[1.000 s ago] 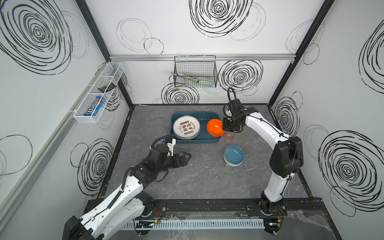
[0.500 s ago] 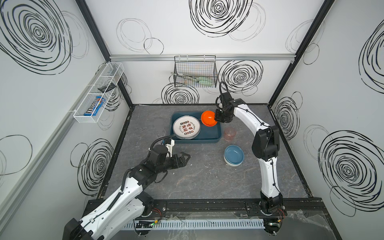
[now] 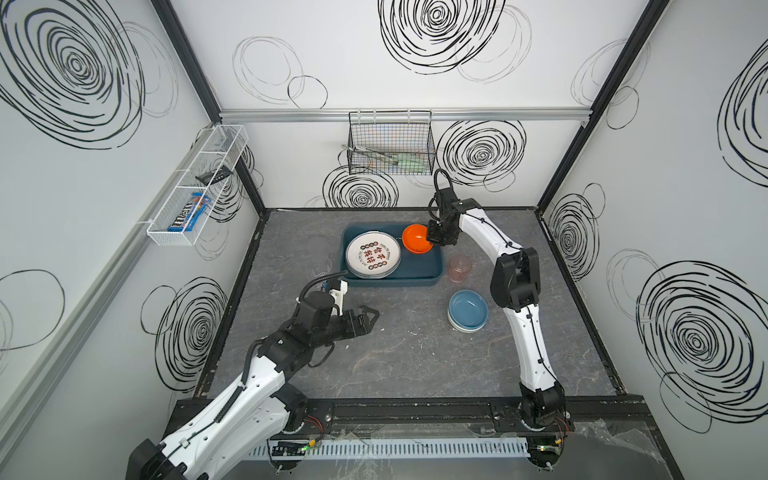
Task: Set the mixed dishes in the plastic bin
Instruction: 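Lower the orange bowl into the teal bin beside the plates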
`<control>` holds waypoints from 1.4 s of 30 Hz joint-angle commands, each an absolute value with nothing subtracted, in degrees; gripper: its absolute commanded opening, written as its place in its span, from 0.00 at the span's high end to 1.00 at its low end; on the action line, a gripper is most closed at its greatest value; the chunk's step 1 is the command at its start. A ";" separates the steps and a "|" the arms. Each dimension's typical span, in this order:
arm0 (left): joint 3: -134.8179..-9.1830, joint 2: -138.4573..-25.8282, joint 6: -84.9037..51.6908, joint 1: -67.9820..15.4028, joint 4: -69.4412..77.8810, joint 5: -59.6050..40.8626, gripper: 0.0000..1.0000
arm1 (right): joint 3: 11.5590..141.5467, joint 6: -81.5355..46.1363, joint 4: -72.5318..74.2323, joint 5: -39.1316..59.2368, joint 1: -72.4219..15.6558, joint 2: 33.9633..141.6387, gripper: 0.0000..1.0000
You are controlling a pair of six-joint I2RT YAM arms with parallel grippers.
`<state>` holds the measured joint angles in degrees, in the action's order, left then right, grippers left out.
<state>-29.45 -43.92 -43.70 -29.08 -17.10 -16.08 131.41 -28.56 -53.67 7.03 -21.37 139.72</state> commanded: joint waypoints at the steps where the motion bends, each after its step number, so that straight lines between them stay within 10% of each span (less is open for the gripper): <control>1: -28.74 -43.20 -44.30 -28.53 -16.68 -16.53 0.05 | 134.02 -29.52 -54.38 6.96 -21.04 140.94 1.00; 42: -27.60 -42.06 -46.49 -27.95 -16.09 -16.79 0.05 | 137.00 -30.10 -53.60 7.85 -21.77 145.03 0.80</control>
<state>-27.81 -42.63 -46.11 -28.42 -17.06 -16.49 135.24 -29.74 -52.95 8.34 -21.54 144.66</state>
